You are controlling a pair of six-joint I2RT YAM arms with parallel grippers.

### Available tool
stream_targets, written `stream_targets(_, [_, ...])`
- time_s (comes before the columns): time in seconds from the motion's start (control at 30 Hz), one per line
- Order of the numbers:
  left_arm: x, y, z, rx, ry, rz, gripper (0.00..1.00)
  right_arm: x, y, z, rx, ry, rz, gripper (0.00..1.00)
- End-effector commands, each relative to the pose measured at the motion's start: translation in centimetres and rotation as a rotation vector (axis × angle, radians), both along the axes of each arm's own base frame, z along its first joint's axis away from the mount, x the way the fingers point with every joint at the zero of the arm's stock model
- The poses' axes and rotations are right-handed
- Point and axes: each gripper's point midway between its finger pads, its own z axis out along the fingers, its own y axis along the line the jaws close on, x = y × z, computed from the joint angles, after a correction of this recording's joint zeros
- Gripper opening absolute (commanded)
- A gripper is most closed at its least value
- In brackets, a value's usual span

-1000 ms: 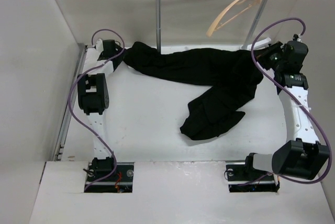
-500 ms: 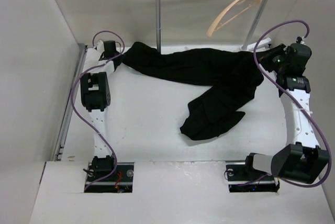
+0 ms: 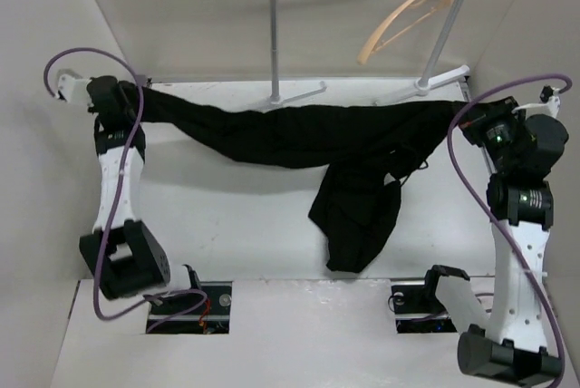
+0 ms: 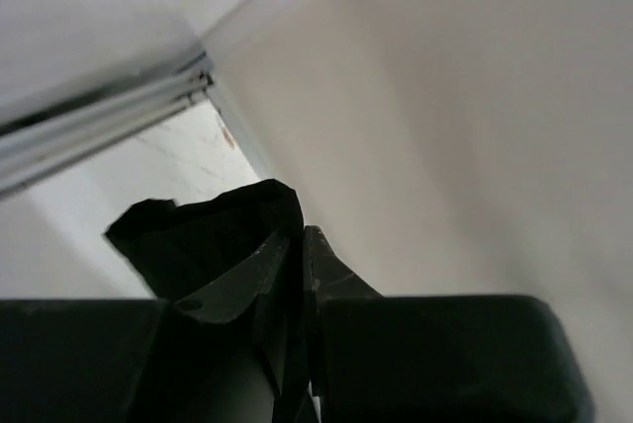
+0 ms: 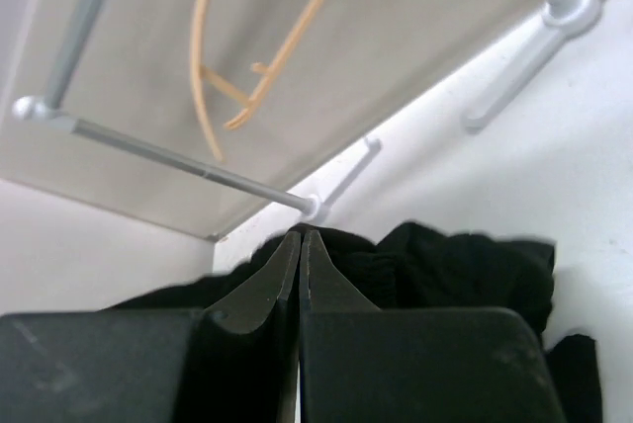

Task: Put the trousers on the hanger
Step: Flatten out the trousers at the center of the board.

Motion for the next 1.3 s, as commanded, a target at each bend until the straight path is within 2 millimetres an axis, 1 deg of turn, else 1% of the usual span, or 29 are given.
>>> stream_targets(0.0, [-3.2,1.2,-5.7,-0.013,0.119,0.082,0.08,-0.5,0.6,-0.5,-0.011,-0.02,0.012,0.03])
stream_targets(0.03, [-4.4,1.5,-7.6,-0.014,0.155,0.109,0.09,0.0,0.6,-2.3,0.008,0.024,0.019,0.03])
stream_targets(0.1, [-6.9,2.2,-12.9,-0.036,0.261,0.16,0.09,1.5,0.1,-5.6,0.046,0.104,0.009,0.03])
stream_targets(0.13, [-8.0,2.6,-15.5,-0.062,0.311,0.178,0.1,2.8,-0.6,-7.1,0.06,0.124,-0.011,0.03])
stream_targets(0.2, [-9.6,2.9,-19.6,-0.103,0.383,0.196,0.1,5.3,-1.9,-9.1,0.077,0.16,-0.038,0.02])
stream_targets(0.23, [-10.3,3.3,-21.1,-0.118,0.405,0.21,0.1,6.8,-2.9,-10.0,0.074,0.173,-0.064,0.03])
stream_targets(0.27, [-10.9,3.5,-22.1,-0.127,0.42,0.218,0.1,8.3,-3.7,-10.9,0.068,0.189,-0.081,0.03])
stream_targets(0.37, [-13.1,3.9,-24.0,-0.139,0.474,0.264,0.1,12.2,-5.8,-14.0,0.078,0.272,-0.109,0.02])
stream_targets(0.43, [-14.1,3.8,-24.3,-0.145,0.477,0.28,0.11,13.8,-6.7,-14.8,0.089,0.295,-0.111,0.02])
stream_targets(0.5, [-15.1,3.7,-24.1,-0.148,0.476,0.289,0.14,15.7,-7.6,-14.7,0.096,0.292,-0.122,0.02])
stream_targets(0.53, [-15.2,3.6,-23.9,-0.148,0.471,0.288,0.19,16.7,-7.7,-14.7,0.097,0.293,-0.118,0.02])
stream_targets(0.6, [-15.0,3.6,-23.0,-0.145,0.461,0.28,0.35,18.6,-8.3,-14.7,0.1,0.295,-0.123,0.02])
stream_targets(0.67, [-14.7,3.7,-20.9,-0.141,0.428,0.272,0.55,20.6,-8.3,-15.0,0.11,0.302,-0.113,0.02])
stream_targets(0.7, [-14.4,3.8,-19.3,-0.124,0.403,0.265,0.61,21.5,-8.1,-15.1,0.115,0.305,-0.11,0.02])
stream_targets(0.77, [-14.0,4.0,-16.3,-0.054,0.379,0.249,0.66,22.6,-7.8,-15.4,0.126,0.312,-0.112,0.03])
stream_targets(0.8, [-13.5,3.6,-15.3,-0.012,0.384,0.229,0.67,23.2,-7.9,-15.6,0.135,0.317,-0.124,0.07])
stream_targets(0.83, [-12.8,3.1,-14.8,0.025,0.402,0.208,0.68,23.6,-7.9,-15.7,0.142,0.318,-0.133,0.13])
stream_targets(0.87, [-12.0,2.6,-15.1,0.047,0.437,0.177,0.68,23.7,-7.8,-15.7,0.146,0.318,-0.133,0.22])
stream_targets(0.9, [-11.1,1.9,-15.8,0.052,0.48,0.138,0.69,23.6,-7.7,-15.7,0.145,0.318,-0.138,0.36])
stream_targets(0.93, [-9.9,0.8,-16.9,0.05,0.526,0.083,0.69,23.2,-7.4,-15.4,0.139,0.317,-0.134,0.5])
stream_targets(0.97, [-8.7,-0.3,-18.1,0.039,0.57,0.028,0.69,22.5,-6.9,-15.2,0.133,0.32,-0.126,0.6])
stream_targets(1.0, [-7.6,-1.5,-19.2,0.028,0.61,-0.029,0.69,21.5,-6.4,-15.1,0.13,0.33,-0.123,0.66])
stream_targets(1.07, [-5.7,-3.2,-21.3,0.013,0.683,-0.115,0.69,19.0,-5.4,-15.1,0.127,0.337,-0.133,0.71])
stream_targets(1.13, [-4.6,-3.9,-23.0,0.008,0.745,-0.156,0.68,16.4,-4.1,-15.2,0.104,0.337,-0.145,0.71])
stream_targets(1.17, [-4.1,-4.1,-23.6,0.003,0.771,-0.168,0.66,14.8,-3.4,-15.8,0.089,0.353,-0.158,0.68])
stream_targets(1.2, [-3.9,-4.2,-24.1,-0.001,0.79,-0.173,0.65,13.1,-2.8,-16.6,0.078,0.367,-0.166,0.59])
stream_targets(1.27, [-3.2,-4.4,-24.9,-0.002,0.818,-0.18,0.64,9.8,-1.2,-18.7,0.064,0.413,-0.156,0.29])
